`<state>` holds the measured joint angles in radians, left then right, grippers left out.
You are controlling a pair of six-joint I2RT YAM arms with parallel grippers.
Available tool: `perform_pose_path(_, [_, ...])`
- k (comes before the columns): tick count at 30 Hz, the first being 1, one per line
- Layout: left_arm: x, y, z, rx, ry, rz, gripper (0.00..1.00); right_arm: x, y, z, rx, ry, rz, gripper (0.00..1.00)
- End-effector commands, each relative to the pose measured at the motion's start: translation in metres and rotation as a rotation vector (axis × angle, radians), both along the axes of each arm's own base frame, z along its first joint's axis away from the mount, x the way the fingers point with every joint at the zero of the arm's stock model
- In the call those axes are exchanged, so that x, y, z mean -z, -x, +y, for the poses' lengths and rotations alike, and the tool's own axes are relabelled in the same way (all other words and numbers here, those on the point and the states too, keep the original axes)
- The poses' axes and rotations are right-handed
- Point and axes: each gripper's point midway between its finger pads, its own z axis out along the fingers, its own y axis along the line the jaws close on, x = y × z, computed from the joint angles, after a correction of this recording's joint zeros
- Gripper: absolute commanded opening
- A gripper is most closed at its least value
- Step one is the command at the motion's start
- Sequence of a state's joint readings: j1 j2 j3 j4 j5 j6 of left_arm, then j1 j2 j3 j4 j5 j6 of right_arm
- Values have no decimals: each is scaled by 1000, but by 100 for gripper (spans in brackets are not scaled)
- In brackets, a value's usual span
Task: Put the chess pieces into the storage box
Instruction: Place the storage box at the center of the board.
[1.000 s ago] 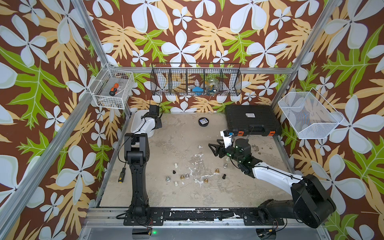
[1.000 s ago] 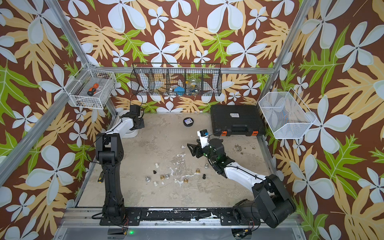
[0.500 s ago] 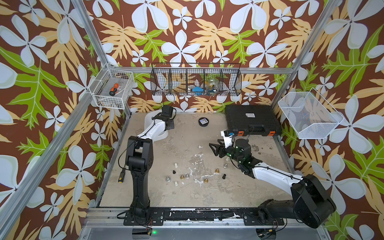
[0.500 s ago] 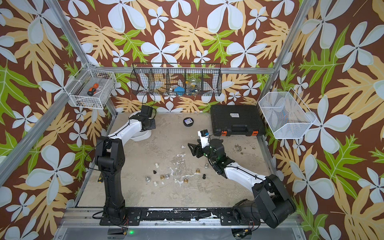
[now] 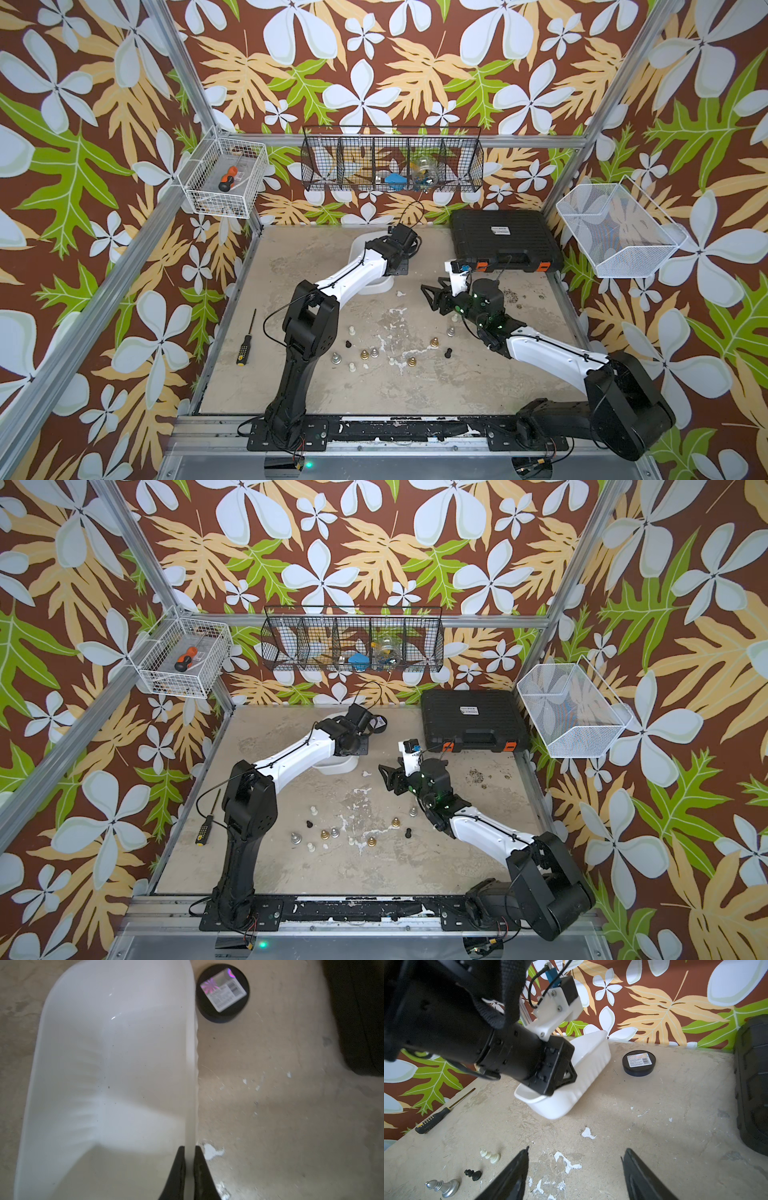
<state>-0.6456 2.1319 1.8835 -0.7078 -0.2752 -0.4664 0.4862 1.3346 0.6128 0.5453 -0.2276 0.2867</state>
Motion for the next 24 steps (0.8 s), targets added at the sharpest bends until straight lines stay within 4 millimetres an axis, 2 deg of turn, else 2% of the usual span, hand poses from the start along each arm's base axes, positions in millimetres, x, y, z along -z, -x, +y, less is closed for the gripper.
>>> perform_pose_path(1, [3, 17, 0, -32, -7, 44, 0, -6, -2, -2, 16, -6, -26, 73])
perform_pose_path(6, [9, 32, -22, -14, 45, 95, 0, -4, -3, -3, 24, -7, -23, 72])
perform_pose_path(14, [31, 54, -56, 23, 89, 174, 0, 1, -5, -5, 42, 3, -21, 71])
perform_pose_path(21, [22, 72, -74, 45, 139, 163, 0, 6, -9, -7, 61, 15, -6, 71])
perform_pose_path(24, [20, 78, -82, 64, 163, 169, 7, 5, -10, -12, 91, 13, -4, 73])
